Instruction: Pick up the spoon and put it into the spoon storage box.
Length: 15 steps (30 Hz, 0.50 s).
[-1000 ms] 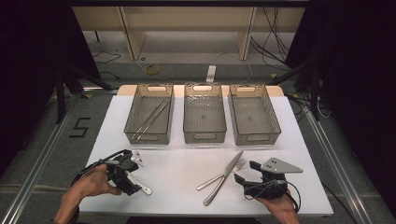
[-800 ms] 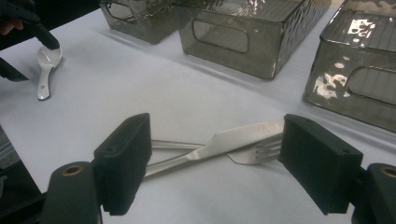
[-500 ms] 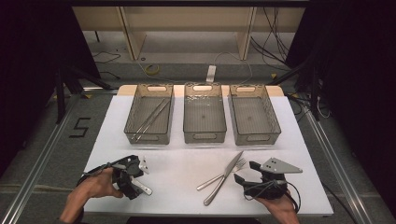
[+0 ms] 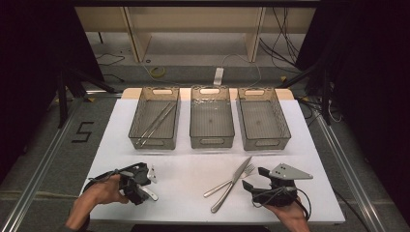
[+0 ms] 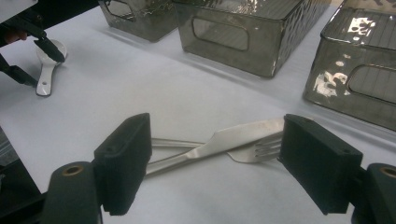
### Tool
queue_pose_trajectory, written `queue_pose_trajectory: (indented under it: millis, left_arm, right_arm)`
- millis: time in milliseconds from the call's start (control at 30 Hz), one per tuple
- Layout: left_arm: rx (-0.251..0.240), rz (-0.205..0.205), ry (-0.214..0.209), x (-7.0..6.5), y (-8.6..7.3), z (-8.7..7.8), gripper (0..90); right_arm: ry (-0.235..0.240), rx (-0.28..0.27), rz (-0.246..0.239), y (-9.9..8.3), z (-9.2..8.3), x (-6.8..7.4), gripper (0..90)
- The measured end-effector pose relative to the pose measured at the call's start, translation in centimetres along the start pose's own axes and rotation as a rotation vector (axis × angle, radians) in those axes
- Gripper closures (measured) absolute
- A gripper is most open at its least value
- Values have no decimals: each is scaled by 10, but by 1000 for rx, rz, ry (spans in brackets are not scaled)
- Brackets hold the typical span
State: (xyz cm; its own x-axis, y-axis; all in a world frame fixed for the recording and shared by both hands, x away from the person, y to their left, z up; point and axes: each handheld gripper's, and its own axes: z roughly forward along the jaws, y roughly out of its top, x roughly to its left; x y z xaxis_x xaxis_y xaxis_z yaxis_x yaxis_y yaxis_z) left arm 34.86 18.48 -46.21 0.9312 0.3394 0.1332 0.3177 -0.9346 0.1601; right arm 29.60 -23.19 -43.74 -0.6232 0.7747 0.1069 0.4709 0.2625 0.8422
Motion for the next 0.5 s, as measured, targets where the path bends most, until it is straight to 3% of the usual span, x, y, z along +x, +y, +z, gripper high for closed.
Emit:
queue_pose_trajectory:
  millis: [100, 500]
  left_arm:
    - [-22, -11, 30, 1, 0, 0, 502]
    - [-32, 26, 95, 4, 4, -2, 719]
  right_arm:
    - [0, -1, -1, 0, 0, 0, 258]
    - [-1, 0, 0, 0, 0, 0, 259]
